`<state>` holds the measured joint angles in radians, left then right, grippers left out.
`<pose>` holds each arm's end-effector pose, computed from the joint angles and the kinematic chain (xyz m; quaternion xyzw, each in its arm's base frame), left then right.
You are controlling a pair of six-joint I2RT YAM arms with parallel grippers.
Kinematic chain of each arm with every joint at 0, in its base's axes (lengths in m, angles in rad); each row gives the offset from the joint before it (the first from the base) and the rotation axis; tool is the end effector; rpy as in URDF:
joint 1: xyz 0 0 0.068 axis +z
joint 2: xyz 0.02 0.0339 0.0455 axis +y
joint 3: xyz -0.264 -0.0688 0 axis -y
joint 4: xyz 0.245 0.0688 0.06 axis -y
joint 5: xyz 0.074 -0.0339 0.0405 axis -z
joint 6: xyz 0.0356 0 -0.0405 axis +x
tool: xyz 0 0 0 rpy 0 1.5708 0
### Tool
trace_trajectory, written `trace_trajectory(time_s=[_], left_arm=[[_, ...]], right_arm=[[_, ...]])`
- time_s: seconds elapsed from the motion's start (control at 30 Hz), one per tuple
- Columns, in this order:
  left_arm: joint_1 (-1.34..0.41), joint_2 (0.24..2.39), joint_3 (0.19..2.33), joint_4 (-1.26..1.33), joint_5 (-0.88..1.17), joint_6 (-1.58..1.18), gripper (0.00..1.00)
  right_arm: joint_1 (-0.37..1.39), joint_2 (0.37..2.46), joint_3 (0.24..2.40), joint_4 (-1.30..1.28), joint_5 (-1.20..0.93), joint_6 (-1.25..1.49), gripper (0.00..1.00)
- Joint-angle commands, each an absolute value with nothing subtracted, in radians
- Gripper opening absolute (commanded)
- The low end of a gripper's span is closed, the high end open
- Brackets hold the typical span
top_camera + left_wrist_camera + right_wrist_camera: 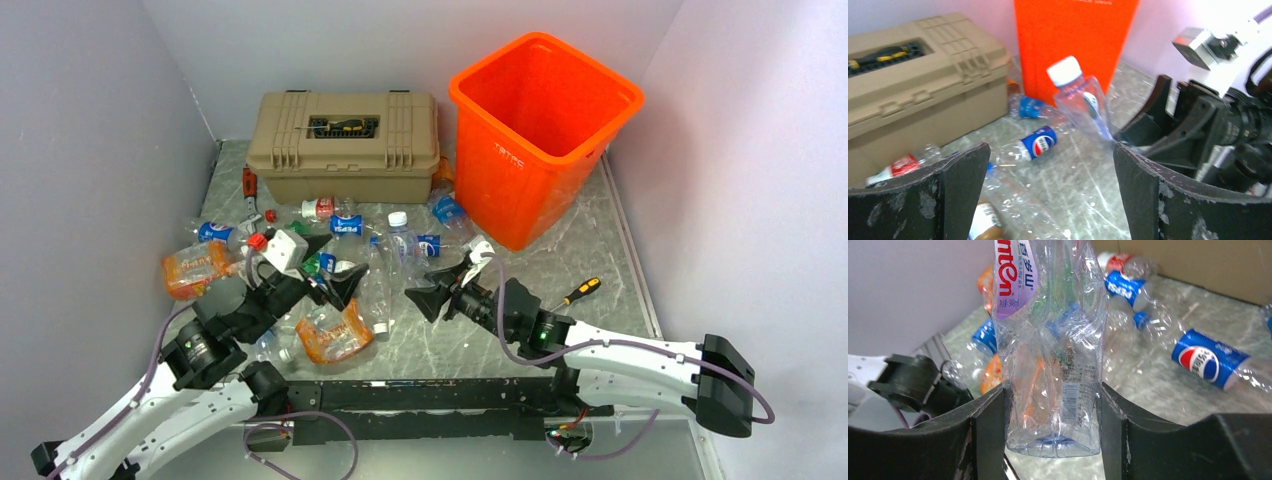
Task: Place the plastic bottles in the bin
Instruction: Pick up the plastic bottle at the center of the board.
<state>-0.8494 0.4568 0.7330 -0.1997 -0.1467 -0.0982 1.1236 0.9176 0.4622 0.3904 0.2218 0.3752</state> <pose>0.0774 -0.0802 0.3628 0.1986 0.6502 -0.2895 0.6738 0.0998 0.1900 0.2622 -0.1947 0.7027 0.4038 0.5525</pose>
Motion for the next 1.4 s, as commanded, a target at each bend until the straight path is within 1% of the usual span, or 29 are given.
trace_trajectory(time_s=[0.0, 0.17, 0.4, 0.73, 0.8, 0.9, 0.97, 1.03, 1.07, 1.1, 1.17, 1.2, 1.23, 1.27, 1.3, 1.37], left_arm=[[-0.845, 0.531, 0.772, -0.169, 0.053, -0.165, 0.99], [-0.827, 0.608, 0.78, -0.128, 0.191, -0.24, 0.99], [-0.782, 0.608, 0.768, -0.099, 0.247, -0.282, 0.99], [-0.695, 0.705, 0.77, -0.021, 0.481, -0.356, 0.99], [-0.692, 0.713, 0.767, -0.009, 0.507, -0.36, 0.97], [-0.692, 0.732, 0.774, -0.008, 0.547, -0.349, 0.87], [-0.691, 0.748, 0.779, -0.008, 0.574, -0.345, 0.77], [-0.691, 0.759, 0.782, -0.008, 0.591, -0.339, 0.63], [-0.691, 0.763, 0.785, -0.01, 0.597, -0.334, 0.54], [-0.691, 0.766, 0.788, -0.013, 0.6, -0.331, 0.46], [-0.692, 0.768, 0.79, -0.015, 0.604, -0.325, 0.35], [-0.691, 0.767, 0.79, -0.018, 0.605, -0.321, 0.31], [-0.692, 0.766, 0.791, -0.019, 0.607, -0.318, 0.28], [-0.692, 0.763, 0.791, -0.023, 0.605, -0.316, 0.26], [-0.692, 0.759, 0.792, -0.027, 0.601, -0.31, 0.24], [-0.692, 0.748, 0.792, -0.035, 0.594, -0.301, 0.22]], right_arm=[[1.146, 0.93, 0.457, 0.622, 0.227, 0.343, 0.0], [1.193, 0.952, 0.452, 0.713, 0.305, 0.294, 0.0], [1.275, 0.954, 0.433, 0.801, 0.395, 0.233, 0.0], [1.399, 1.044, 0.461, 0.894, 0.465, 0.129, 0.0], [1.416, 1.067, 0.468, 0.903, 0.494, 0.104, 0.0], [1.423, 1.094, 0.457, 0.948, 0.51, 0.1, 0.0], [1.428, 1.114, 0.452, 0.982, 0.517, 0.095, 0.0], [1.434, 1.13, 0.45, 1.005, 0.526, 0.09, 0.0], [1.437, 1.135, 0.451, 1.011, 0.532, 0.087, 0.0], [1.438, 1.139, 0.452, 1.011, 0.535, 0.085, 0.0], [1.442, 1.137, 0.464, 0.984, 0.539, 0.086, 0.01], [1.442, 1.13, 0.473, 0.952, 0.536, 0.088, 0.12], [1.442, 1.118, 0.488, 0.902, 0.528, 0.091, 0.28], [1.443, 1.107, 0.509, 0.841, 0.521, 0.098, 0.47], [1.443, 1.09, 0.538, 0.753, 0.523, 0.115, 0.59], [1.443, 1.044, 0.585, 0.584, 0.521, 0.137, 0.71]])
